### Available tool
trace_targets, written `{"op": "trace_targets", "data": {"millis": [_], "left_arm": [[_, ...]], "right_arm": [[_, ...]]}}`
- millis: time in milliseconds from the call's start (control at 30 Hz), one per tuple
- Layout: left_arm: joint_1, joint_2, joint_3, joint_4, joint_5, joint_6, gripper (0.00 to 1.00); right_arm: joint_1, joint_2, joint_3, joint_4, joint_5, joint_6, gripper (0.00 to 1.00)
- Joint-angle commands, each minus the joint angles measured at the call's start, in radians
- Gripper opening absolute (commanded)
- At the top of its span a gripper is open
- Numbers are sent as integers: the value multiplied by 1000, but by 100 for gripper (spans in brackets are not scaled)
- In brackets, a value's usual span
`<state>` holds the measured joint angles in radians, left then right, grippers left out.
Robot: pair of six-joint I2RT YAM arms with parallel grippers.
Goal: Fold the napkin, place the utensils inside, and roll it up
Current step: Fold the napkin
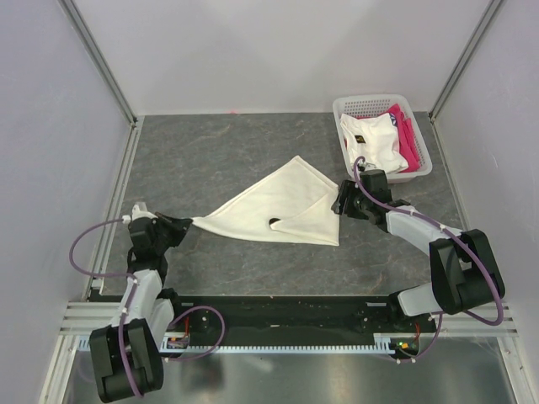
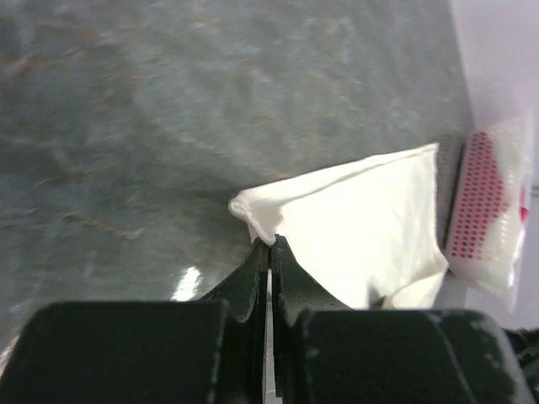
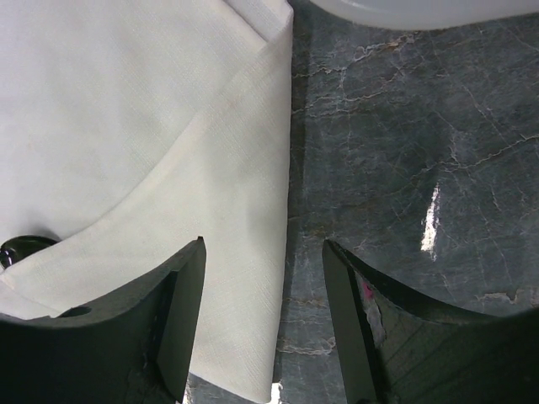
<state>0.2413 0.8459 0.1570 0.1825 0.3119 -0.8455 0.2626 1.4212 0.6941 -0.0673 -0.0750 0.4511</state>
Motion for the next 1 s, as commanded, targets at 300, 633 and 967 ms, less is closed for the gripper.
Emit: {"op": "trace_targets", "data": {"millis": [300, 633, 967], "left_arm": [[-434, 157, 254, 241, 42, 92, 2], [-738, 568, 478, 494, 150, 135, 2], [-898, 846, 716, 538, 246, 194, 2]], "right_arm": [[-2, -36, -13, 34, -9, 0, 66], [-2, -60, -31, 37, 12, 12, 66], [1, -84, -39, 29, 35, 14, 66]]}}
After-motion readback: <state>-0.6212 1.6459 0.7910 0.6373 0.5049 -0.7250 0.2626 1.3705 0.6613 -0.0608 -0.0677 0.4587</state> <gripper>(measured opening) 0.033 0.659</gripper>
